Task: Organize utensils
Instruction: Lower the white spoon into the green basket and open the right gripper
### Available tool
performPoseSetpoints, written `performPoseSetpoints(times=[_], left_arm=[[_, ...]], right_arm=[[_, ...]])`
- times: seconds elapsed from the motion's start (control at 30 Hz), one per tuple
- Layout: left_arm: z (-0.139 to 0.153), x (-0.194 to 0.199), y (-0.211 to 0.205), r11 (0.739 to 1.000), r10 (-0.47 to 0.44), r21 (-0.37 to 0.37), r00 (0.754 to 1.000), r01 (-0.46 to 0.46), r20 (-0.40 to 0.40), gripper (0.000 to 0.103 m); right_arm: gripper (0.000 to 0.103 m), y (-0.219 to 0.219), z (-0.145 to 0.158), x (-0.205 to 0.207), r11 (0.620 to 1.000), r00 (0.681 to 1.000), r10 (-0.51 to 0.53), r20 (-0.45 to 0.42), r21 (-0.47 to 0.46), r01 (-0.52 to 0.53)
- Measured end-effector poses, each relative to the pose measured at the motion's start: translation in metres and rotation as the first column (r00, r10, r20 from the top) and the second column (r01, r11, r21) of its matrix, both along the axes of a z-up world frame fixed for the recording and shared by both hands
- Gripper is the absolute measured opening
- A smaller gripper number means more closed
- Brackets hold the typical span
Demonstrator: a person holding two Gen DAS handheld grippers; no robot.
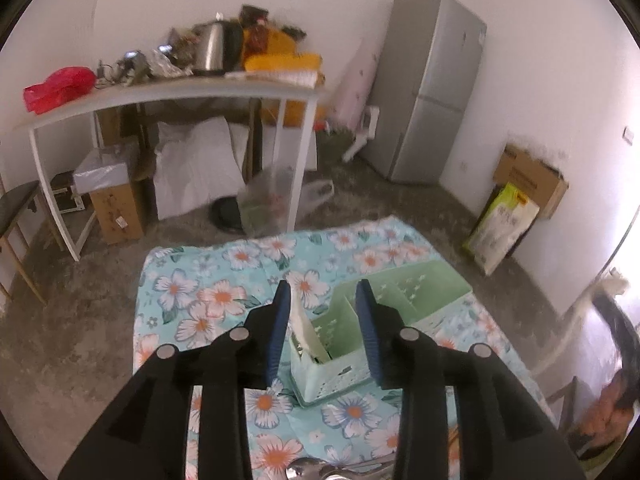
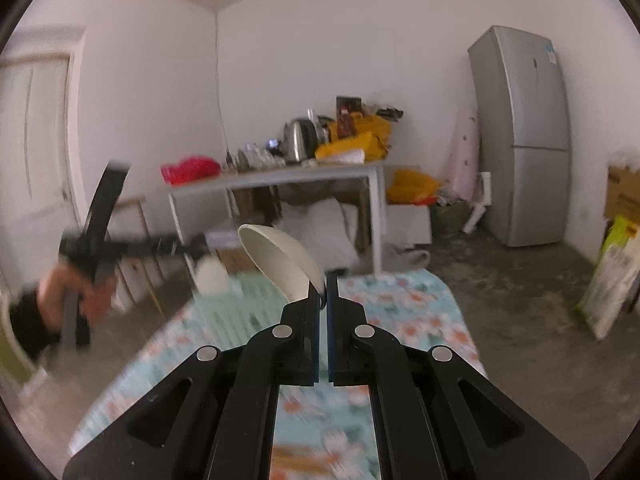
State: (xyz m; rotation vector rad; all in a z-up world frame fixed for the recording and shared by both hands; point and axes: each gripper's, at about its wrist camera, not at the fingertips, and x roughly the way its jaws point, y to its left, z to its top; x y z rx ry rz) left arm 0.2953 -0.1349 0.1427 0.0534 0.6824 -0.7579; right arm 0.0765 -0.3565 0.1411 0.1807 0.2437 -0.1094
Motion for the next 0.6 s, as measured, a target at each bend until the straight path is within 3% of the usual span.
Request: performPoseSetpoints(times=[0.17, 0.27, 0.6], left_arm=[[-0.005, -0.031, 0.040, 0.997, 0.026, -0.072, 1.000, -0.025, 0.009, 0.037], [-0.019, -0.052, 0.065, 0.994, 0.056, -0.093, 0.998, -0.055, 0.002, 0.038], [-0.097, -0.103, 0.135, 0.970, 0.190, -0.123, 0.971, -0.208, -0.147, 0.038]], right_arm=[[0.001, -0.006, 0.029, 0.038, 0.999, 0.994, 0.005, 0.113, 0.044, -0.010], [0.001, -0.005, 0.035, 0.068, 1.000, 0.987, -0.021, 0.158, 0.019, 0.018], [0.001, -0.016, -0.021, 0.133, 0.994, 1.000, -0.014, 0.018, 0.106, 0.012]])
